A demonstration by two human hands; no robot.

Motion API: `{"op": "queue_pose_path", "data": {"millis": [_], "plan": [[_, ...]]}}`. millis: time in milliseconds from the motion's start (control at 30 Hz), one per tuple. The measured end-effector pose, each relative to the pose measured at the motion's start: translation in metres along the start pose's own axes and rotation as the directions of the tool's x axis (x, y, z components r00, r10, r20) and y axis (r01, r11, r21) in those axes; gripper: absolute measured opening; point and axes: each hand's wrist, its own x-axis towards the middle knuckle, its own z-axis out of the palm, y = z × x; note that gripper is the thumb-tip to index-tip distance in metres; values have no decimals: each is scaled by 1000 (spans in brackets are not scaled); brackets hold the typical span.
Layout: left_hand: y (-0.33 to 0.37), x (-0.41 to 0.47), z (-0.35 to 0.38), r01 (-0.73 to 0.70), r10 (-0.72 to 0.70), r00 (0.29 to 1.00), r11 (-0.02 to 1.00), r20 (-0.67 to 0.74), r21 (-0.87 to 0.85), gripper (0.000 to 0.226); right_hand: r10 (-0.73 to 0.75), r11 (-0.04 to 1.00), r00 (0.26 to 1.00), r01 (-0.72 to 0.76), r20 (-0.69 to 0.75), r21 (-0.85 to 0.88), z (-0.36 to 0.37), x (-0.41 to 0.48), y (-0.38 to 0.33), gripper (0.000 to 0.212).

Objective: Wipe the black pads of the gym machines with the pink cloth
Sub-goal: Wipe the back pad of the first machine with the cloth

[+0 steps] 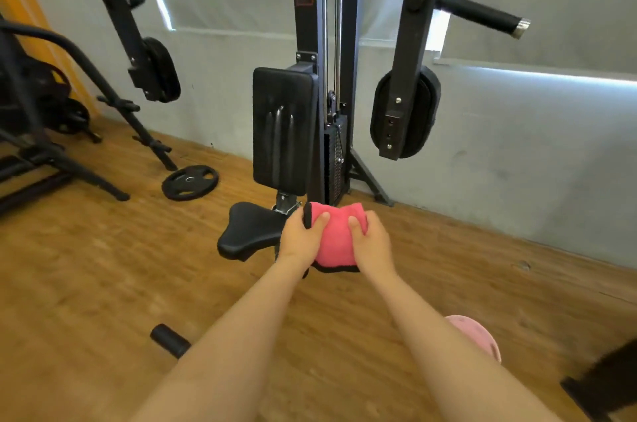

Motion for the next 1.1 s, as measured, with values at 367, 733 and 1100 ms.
{"op": "queue_pose_path", "data": {"millis": [367,733,1100], "plan": [[-57,13,-137,281,-335,935,900,-119,-333,22,152,983,987,-157,48,95,157,-21,-58,32],[-104,116,-257,221,-250,952,960,-174,-170,22,135,981,988,-145,82,132,304,35,-89,33],[-112,276,-356,244,-246,955,969,-168,-30,26,161,965,986,-168,53,200,436,139,-140,28]]}}
